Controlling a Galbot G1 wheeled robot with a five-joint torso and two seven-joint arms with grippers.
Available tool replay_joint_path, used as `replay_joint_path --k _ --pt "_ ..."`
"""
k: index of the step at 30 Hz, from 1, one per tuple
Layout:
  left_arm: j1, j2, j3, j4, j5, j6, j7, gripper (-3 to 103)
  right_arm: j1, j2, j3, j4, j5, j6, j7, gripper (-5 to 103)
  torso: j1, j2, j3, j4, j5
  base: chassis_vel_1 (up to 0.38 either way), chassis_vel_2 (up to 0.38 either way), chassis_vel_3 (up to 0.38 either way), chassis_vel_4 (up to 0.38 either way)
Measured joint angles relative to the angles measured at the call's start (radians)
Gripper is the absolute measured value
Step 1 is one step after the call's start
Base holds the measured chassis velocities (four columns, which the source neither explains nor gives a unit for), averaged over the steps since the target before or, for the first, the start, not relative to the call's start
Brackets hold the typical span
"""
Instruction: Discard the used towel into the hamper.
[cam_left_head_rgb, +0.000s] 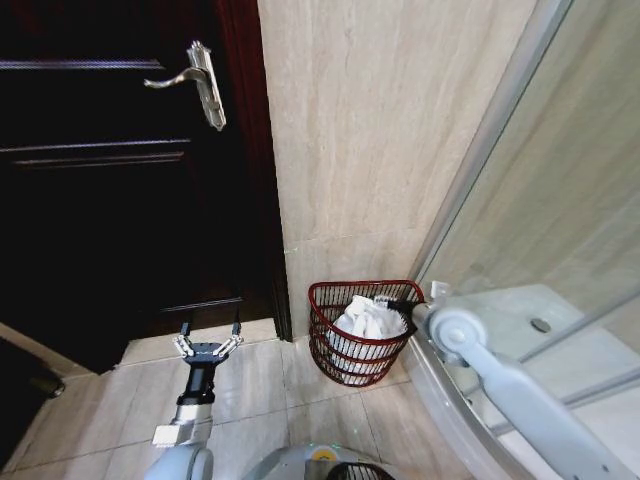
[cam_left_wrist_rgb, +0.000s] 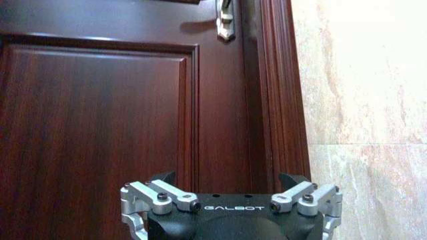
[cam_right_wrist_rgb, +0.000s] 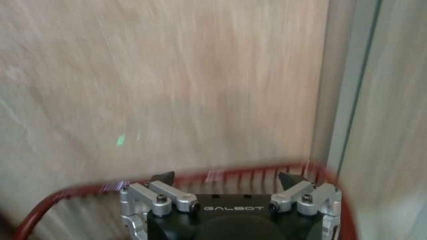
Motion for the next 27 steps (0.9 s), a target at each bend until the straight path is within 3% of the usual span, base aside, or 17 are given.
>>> replay_joint_path --k 2,3,6,7,8,10,12,17,18,22,27 --pt "-0.010 0.000 0.000 0.016 -0.003 0.003 0.001 100 -0.044 0.013 0.018 0.000 -0.178 0.083 -0.075 100 0.000 0.000 0.000 -0.0001 -0.0003 0.000 0.000 0.000 0.000" --pt "-0.010 0.000 0.000 0.016 -0.003 0.003 0.001 100 -0.044 0.013 0.018 0.000 -0.178 0.083 -0.075 100 0.000 0.000 0.000 -0.0001 -0.0003 0.000 0.000 0.000 0.000" --pt "-0.025 0.000 -0.001 0.042 -0.007 0.010 0.001 100 -0.119 0.071 0.045 0.001 -0.448 0.212 -0.150 100 0.000 0.000 0.000 0.0003 -0.0009 0.000 0.000 0.000 0.000" --pt "-0.025 0.000 -0.001 0.042 -0.007 0.010 0.001 100 -0.119 0.071 0.045 0.001 -0.448 0.212 -0.150 100 0.000 0.000 0.000 0.0003 -0.0009 0.000 0.000 0.000 0.000" --pt "-0.032 0.000 0.000 0.053 -0.016 0.021 0.000 100 -0.156 0.116 0.059 0.006 -0.532 0.243 -0.170 100 0.000 0.000 0.000 0.0001 -0.0002 0.000 0.000 0.000 0.000" --pt "-0.037 0.000 0.003 0.060 -0.025 0.034 0.001 100 -0.180 0.148 0.065 0.011 -0.574 0.258 -0.174 100 0.000 0.000 0.000 0.0002 -0.0001 0.000 0.000 0.000 0.000" --pt "-0.052 0.000 0.010 0.074 -0.040 0.063 0.008 100 -0.244 0.225 0.073 0.021 -0.676 0.296 -0.175 100 0.000 0.000 0.000 0.0000 -0.0006 0.000 0.000 0.000 0.000" --pt "-0.079 0.001 0.005 0.072 -0.075 0.126 0.102 100 -0.350 0.341 0.142 0.028 -0.904 0.391 -0.221 100 0.000 0.000 0.000 0.0001 -0.0006 0.000 0.000 0.000 0.000" --pt "-0.079 0.001 0.005 0.072 -0.075 0.126 0.102 100 -0.350 0.341 0.142 0.028 -0.904 0.391 -0.221 100 0.000 0.000 0.000 0.0001 -0.0006 0.000 0.000 0.000 0.000" --pt "-0.120 0.060 0.005 0.092 -0.147 0.144 0.193 100 -0.451 0.436 0.239 0.033 -0.967 0.481 -0.236 100 0.000 0.000 0.000 -0.0001 -0.0006 0.000 0.000 0.000 0.000" --pt "-0.144 0.133 0.021 0.100 -0.217 0.174 0.217 100 -0.580 0.551 0.350 0.079 -0.986 0.582 -0.344 100 0.000 0.000 0.000 -0.0004 -0.0005 0.000 0.000 0.000 0.000"
